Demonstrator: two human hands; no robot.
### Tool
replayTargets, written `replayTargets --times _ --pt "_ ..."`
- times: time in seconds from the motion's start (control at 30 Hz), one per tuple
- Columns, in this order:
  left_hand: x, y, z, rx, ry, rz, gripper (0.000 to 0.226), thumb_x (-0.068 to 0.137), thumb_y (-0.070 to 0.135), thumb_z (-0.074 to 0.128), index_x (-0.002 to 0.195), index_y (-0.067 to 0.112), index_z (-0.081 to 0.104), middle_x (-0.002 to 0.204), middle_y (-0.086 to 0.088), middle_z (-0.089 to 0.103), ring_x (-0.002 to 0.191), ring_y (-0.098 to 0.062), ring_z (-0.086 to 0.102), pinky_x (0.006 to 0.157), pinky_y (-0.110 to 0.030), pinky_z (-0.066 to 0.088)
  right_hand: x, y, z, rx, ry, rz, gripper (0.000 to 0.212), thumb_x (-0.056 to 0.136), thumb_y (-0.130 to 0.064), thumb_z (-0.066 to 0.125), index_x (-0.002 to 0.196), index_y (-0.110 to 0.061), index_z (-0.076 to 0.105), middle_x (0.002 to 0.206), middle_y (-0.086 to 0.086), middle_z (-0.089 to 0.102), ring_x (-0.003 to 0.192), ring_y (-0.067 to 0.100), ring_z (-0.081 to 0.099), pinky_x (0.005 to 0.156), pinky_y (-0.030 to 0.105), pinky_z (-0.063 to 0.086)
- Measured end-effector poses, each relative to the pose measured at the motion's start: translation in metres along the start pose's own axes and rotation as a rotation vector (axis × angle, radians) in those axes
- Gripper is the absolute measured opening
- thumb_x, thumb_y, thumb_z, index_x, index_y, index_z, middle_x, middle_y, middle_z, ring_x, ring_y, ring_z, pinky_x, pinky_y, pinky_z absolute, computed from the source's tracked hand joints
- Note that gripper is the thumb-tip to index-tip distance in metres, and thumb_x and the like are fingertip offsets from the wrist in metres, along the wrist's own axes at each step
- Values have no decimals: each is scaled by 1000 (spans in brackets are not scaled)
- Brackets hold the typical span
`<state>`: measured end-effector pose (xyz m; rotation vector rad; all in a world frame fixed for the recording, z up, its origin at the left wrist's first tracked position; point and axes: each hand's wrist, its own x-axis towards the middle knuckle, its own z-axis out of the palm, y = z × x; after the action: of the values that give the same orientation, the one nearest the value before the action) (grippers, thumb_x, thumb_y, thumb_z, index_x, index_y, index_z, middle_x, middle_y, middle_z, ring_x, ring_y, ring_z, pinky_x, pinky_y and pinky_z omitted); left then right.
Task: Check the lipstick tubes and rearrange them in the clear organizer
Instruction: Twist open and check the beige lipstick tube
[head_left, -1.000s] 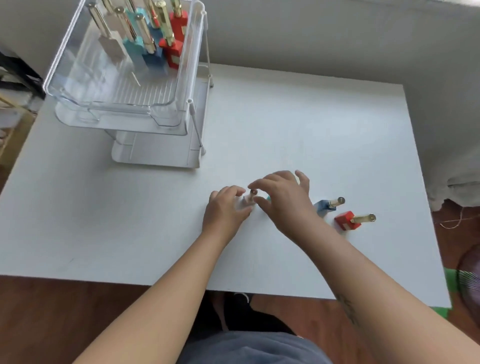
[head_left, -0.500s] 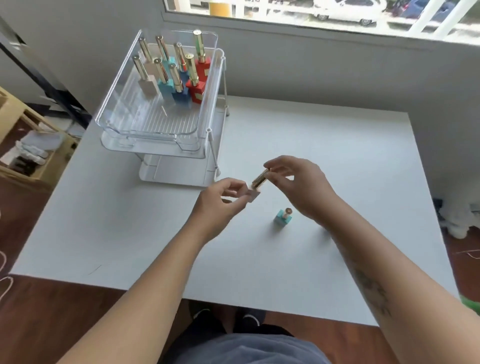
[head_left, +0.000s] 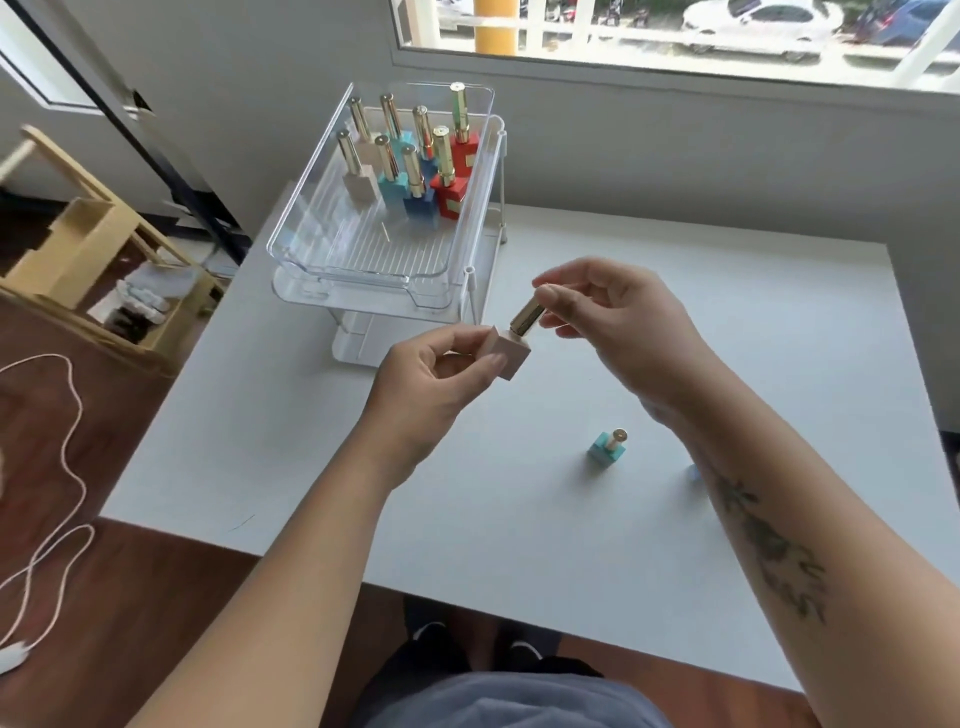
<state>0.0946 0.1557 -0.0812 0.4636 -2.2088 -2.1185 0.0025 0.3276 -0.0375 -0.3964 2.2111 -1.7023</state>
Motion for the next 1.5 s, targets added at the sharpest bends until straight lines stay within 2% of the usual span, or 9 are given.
replayTargets --times 0.1,0.27,0.5,0.67,0.83,1.0,1.13,1.3,1.5 --pt "-1 -2 -1 -16 -5 -9 32 80 25 75 112 20 72 99 3 77 98 -11 70 88 -21 53 1 0 7 -44 36 6 18 86 -31 70 91 -13 70 86 11 73 82 22 70 78 36 59" --pt "-1 -3 -5 -37 -5 -21 32 79 26 75 111 22 72 99 3 77 97 -10 70 88 -22 52 -1 2 6 76 -71 47 27 90 -26 66 115 -17 65 106 5 72 94 18 71 85 34 58" --pt "-2 -1 -9 -37 -23 -32 32 80 25 76 111 20 72 98 3 77 96 -9 70 84 -19 52 -1 1 13 132 2 51 15 83 -24 73 93 -13 71 88 11 74 82 17 69 86 40 58" --pt "-2 -2 -10 -30 -26 -46 32 79 26 77 111 20 72 99 1 77 96 -11 70 87 -22 51 0 2 13 261 -34 103 41 83 -29 72 119 -16 62 102 6 73 92 16 70 88 34 56" --pt "-2 -2 -11 -40 -24 -56 33 78 26 77 110 20 72 98 1 77 94 -10 70 87 -22 51 -4 3 11 352 -81 105 25 87 -16 67 112 -12 68 105 11 74 92 16 68 88 31 55" --pt "-3 -1 -8 -45 -44 -48 27 82 21 76 109 20 73 97 3 77 92 -8 69 85 -19 52 -4 3 16 260 38 74 15 79 -24 77 89 -14 71 82 3 71 77 14 66 83 33 57" --pt "-5 0 -6 -36 -50 -37 26 83 20 76 109 19 73 98 2 77 91 -9 69 89 -23 53 -7 4 16 308 10 113 42 74 -35 76 109 -14 66 99 6 71 88 16 69 88 35 56" --pt "-5 -1 -7 -37 -30 -39 26 83 19 75 109 19 72 99 2 77 94 -10 70 91 -25 53 -12 6 15 370 -76 101 29 90 -14 64 118 -8 64 110 15 71 93 15 69 90 31 55" --pt "-7 0 -3 -42 -33 -42 26 84 15 75 109 17 72 97 0 77 91 -10 69 89 -23 53 -12 8 22 274 56 91 16 86 -19 72 99 -11 69 88 5 71 82 17 68 85 35 58"
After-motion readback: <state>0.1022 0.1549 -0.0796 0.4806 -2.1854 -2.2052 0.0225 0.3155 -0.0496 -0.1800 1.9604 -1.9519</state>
